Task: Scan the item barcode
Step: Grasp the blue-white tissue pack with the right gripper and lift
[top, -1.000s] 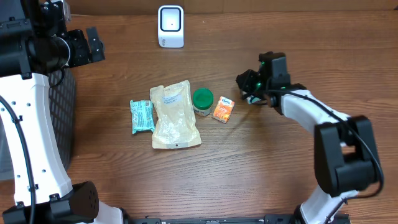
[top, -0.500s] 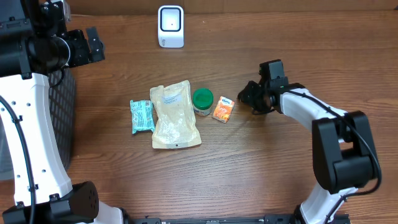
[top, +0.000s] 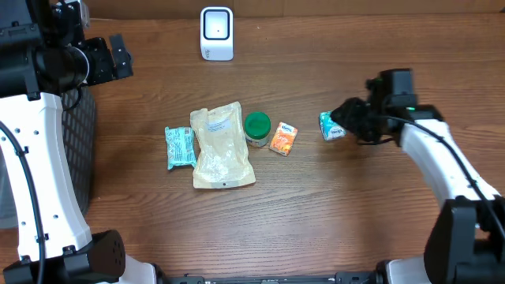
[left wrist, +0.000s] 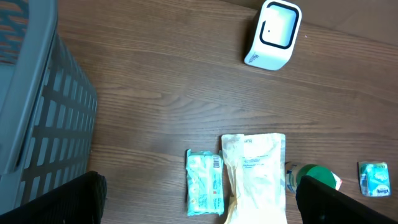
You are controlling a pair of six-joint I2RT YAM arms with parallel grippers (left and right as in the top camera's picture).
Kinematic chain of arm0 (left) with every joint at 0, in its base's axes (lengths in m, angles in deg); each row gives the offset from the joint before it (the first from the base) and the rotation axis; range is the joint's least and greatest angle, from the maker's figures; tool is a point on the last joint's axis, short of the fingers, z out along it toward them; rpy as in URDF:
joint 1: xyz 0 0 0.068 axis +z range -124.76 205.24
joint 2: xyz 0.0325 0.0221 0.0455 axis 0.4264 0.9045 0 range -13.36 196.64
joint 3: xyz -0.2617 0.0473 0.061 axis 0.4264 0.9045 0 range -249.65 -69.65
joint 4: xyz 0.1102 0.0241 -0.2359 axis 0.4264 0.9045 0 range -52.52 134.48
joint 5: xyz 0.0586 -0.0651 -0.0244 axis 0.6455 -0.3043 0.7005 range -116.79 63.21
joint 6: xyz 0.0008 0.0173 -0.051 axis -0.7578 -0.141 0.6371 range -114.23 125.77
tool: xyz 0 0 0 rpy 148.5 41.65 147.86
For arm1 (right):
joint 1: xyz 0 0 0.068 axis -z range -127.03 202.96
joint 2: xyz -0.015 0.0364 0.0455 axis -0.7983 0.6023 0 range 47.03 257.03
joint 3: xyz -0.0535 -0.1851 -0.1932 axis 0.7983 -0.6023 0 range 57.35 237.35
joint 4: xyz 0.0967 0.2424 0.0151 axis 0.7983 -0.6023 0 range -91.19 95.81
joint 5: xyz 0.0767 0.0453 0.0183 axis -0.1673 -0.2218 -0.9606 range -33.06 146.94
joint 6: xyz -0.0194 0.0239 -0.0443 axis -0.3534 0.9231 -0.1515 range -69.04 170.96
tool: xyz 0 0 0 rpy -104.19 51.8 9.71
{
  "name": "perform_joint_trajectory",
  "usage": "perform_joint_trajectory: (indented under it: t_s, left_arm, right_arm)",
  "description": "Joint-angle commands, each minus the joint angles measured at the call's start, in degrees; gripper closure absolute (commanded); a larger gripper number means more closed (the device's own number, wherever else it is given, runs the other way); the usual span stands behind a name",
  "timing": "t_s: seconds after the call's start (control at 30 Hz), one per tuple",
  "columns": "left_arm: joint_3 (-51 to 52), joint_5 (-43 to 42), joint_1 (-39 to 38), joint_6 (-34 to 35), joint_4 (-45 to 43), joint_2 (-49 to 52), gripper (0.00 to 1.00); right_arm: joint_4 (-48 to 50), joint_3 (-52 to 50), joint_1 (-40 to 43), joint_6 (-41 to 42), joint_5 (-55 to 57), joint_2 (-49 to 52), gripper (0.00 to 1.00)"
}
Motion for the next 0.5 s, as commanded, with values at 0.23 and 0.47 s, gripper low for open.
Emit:
perform_joint_trajectory:
  t_s: [0.23,0.47]
  left_arm:
    - [0.2,-0.4,-0.4,-1.3,-0.1,0.0,0.00]
    - [0.2,-0.4,-0.4,-1.3,-0.1,0.0,0.01]
  right_arm:
    - [0.1,0.3,4.1,-13.2,-7.2,8.9,0.54]
    - [4.0,0.3,4.4,-14.7,-7.1,14.9,0.60]
